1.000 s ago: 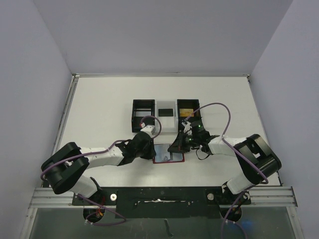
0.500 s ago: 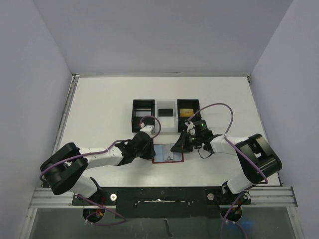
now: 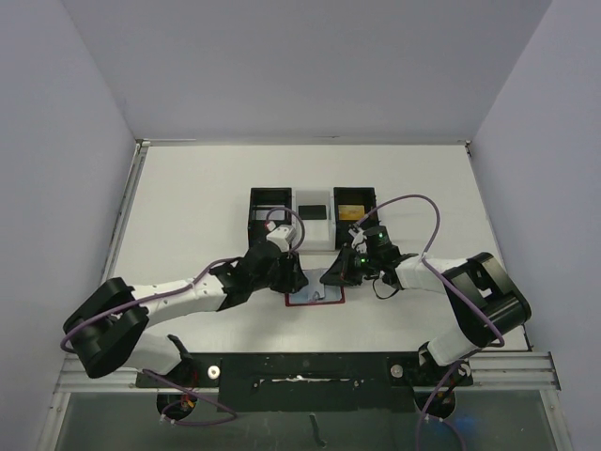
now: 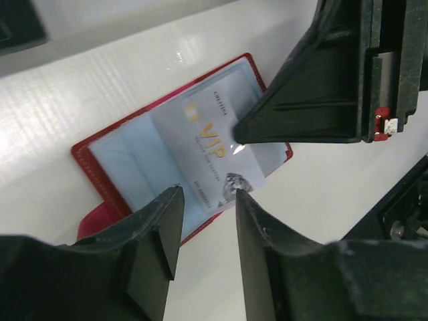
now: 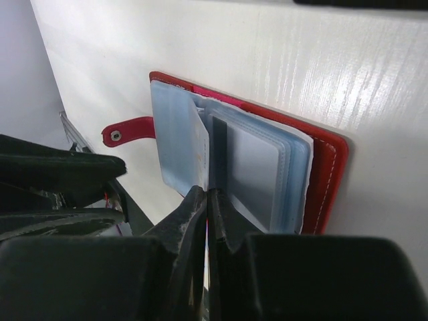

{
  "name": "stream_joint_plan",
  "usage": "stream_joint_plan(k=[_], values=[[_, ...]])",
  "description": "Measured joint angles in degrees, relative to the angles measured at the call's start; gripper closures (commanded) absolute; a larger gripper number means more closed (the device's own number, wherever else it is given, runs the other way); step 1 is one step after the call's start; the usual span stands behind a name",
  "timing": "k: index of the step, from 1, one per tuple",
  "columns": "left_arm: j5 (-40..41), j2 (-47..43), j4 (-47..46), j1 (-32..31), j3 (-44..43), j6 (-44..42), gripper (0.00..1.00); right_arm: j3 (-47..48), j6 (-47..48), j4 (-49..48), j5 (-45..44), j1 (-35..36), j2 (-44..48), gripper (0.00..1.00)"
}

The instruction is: Take the credit cards out of the card holder

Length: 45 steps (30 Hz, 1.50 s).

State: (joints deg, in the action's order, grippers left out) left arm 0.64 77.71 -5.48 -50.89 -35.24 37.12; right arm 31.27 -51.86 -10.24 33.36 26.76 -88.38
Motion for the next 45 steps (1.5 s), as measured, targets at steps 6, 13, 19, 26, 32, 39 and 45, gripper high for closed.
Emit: stream_joint_plan(k=[6,13,19,26,32,39,45], values=[[-3.8,8.9,-4.2,0.0,-1.9,1.9,0.92,-0.3,-1.1,-1.3,-0.6,0.0,0.0,0.98],[-1.7,11.6,-3.5,0.2,-1.2,3.8,0.92,-0.3,-1.2,-1.4,-0.8,0.1,0.0,0.97],[-1.3,11.3,-3.5,0.5,-0.7,3.9,0.97,-0.7,-2.1,-3.0,-0.7,0.3,0.0,0.84],[-1.7,12.9,-4.4,0.7,-1.8,3.3,1.00,-1.5,-4.6,-7.7,-0.8,0.7,-1.7,0.79],[-1.5,12.9,-4.5,0.7,-1.8,3.4,1.00,-1.5,-5.5,-9.4,-1.2,2.7,-3.7,0.85],[-1.4,12.9,-4.4,0.7,-1.8,3.6,1.00,-1.5,-5.1,-9.2,-2.4,3.7,-3.4,1.00],[-1.1,12.8,-4.4,0.6,-1.7,3.8,1.00,-1.7,-2.8,-6.3,-3.3,3.2,0.5,1.00]])
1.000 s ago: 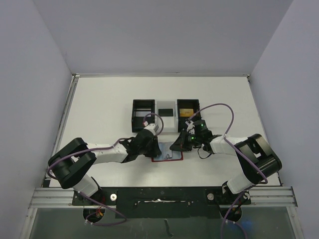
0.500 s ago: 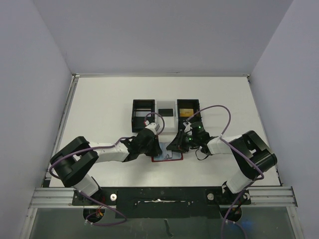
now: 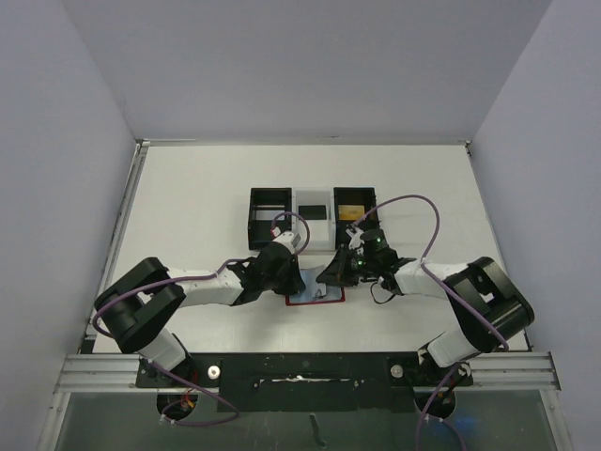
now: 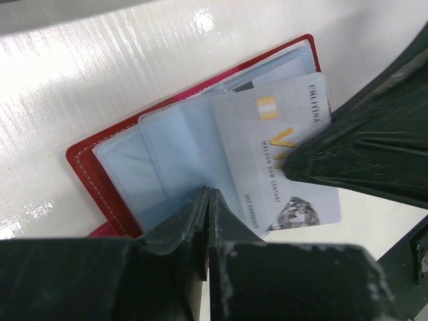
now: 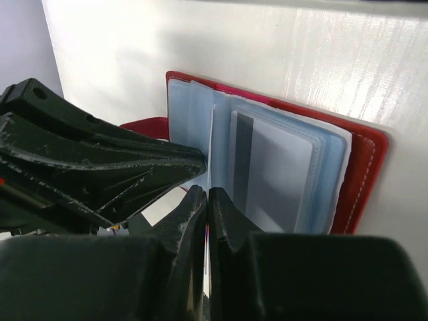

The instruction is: Take the credit cards out of the card holder

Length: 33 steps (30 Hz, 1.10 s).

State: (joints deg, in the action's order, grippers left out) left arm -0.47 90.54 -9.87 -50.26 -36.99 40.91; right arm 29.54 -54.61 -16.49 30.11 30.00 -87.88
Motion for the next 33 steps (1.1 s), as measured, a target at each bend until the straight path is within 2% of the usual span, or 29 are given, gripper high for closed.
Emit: stream_joint_plan(k=[5,9,12,18,23,24,26,29,33], values=[[0.9,-0.5,0.3,0.0,0.2,0.0,0.99,0.0,3.3,4.7,-0.8,-1.1,4.5,1.00],[1.6,-2.1,1.1,0.1,1.2,-0.4,0.85,0.0,5.1,6.9,-1.7,-1.2,7.4,1.00],[1.7,-4.0,2.3,0.1,1.5,-1.1,0.77,0.1,6.2,7.8,-3.1,-1.4,9.4,1.00],[2.5,-9.4,4.1,0.2,1.5,-2.3,0.51,0.1,8.7,8.9,-7.2,-1.5,15.5,1.00],[-1.0,-11.8,0.0,2.7,2.4,-2.6,0.50,0.1,12.4,9.6,-12.6,-1.5,22.4,1.00],[-2.1,-11.5,-0.8,3.5,2.5,-2.6,0.53,0.1,13.2,9.8,-14.2,-1.5,23.8,1.00],[-4.2,-9.9,-3.0,4.7,2.4,-2.6,0.56,0.0,14.6,9.8,-17.1,-1.5,26.6,1.00],[-6.5,-5.6,-4.7,4.5,1.4,-2.7,0.66,-0.4,16.6,9.8,-20.8,-1.5,30.0,1.00],[-7.0,-0.8,-4.7,4.3,0.3,-2.4,0.67,-0.5,19.9,9.8,-24.0,-1.5,32.2,1.00]])
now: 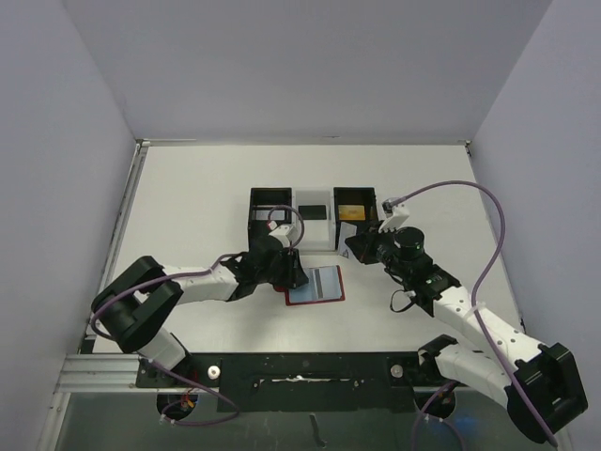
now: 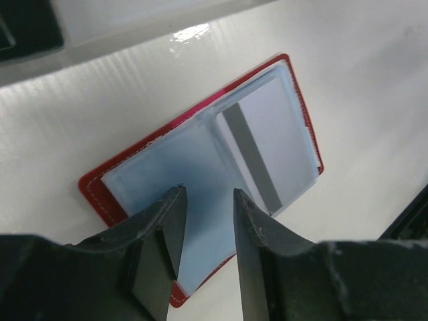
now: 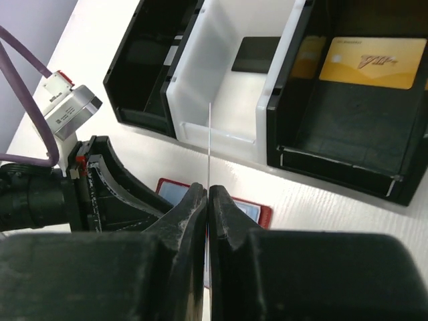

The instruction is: Take the credit cards out of the card holder

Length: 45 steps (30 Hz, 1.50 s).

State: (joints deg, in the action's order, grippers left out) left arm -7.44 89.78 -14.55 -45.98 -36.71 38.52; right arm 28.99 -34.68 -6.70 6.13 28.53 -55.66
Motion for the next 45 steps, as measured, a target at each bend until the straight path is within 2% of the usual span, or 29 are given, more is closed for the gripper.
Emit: stream_joint_plan(k=[4,8,14,19,26,30,35,39,45], values=[[2.5,-0.6,0.9,0.0,1.7,0.1,0.59,-1.1,4.3,-1.4,-0.6,0.0,1.3,1.00],[5.7,-5.8,4.3,1.0,3.3,-1.4,0.56,-2.9,10.3,-4.4,-0.5,0.1,2.6,1.00],[8.8,-15.2,9.8,3.9,3.3,-3.5,0.41,-3.2,24.2,-9.2,0.7,2.2,2.4,1.00],[10.6,-24.5,13.6,8.9,3.2,-4.5,0.31,0.6,38.7,-10.0,2.3,6.4,-2.6,1.00],[10.2,-30.9,20.6,28.2,3.8,-3.0,0.27,14.2,49.3,-9.9,6.4,9.0,-16.9,1.00],[8.9,-33.8,24.2,34.2,3.9,-0.4,0.27,24.5,52.3,-8.9,9.3,9.7,-27.0,1.00],[9.6,-35.7,31.0,36.3,1.2,-0.4,0.27,36.9,54.9,-3.8,10.5,10.7,-39.7,1.00],[9.6,-37.5,37.4,36.3,-5.4,-1.8,0.27,46.2,56.8,2.2,10.8,11.3,-47.9,1.00],[13.1,-45.4,38.3,36.3,-8.2,-6.9,0.26,57.1,59.5,9.4,10.0,12.0,-56.3,1.00]])
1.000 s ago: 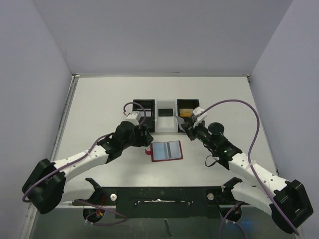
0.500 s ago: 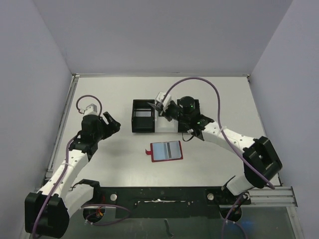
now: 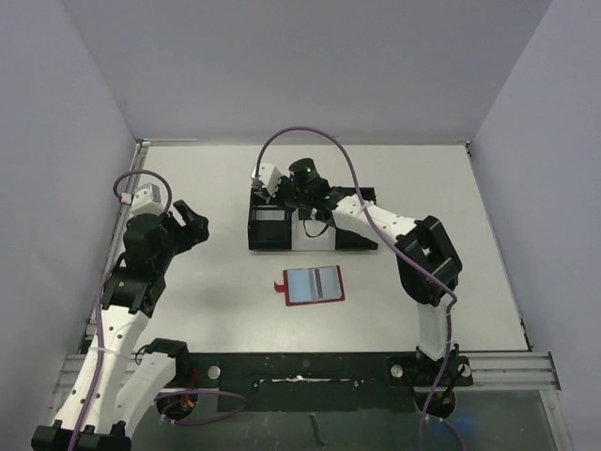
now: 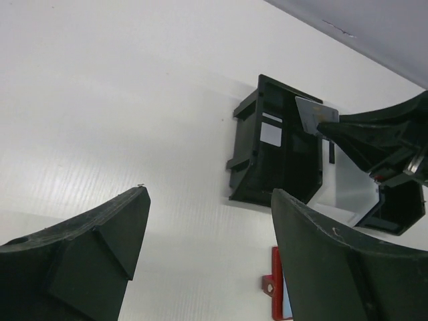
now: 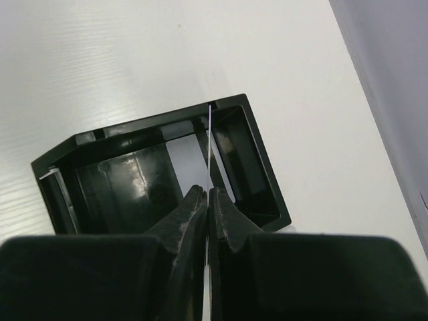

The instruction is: Take the credit cards out of the card holder

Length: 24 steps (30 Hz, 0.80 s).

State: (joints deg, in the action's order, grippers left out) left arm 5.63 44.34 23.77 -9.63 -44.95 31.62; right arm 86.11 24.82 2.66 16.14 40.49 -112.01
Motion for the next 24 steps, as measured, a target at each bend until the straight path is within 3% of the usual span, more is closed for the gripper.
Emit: stream_joint_plan(k=[14,24], values=[[3.2,-2.7,2.5,0.0,3.2,-3.8,0.26,16.1,7.8,11.4,-10.3,2.2,-14.3,1.00],[3.1,-4.3,2.8,0.0,3.2,-4.0,0.26,18.6,12.5,12.1,-17.4,3.1,-17.4,0.99]])
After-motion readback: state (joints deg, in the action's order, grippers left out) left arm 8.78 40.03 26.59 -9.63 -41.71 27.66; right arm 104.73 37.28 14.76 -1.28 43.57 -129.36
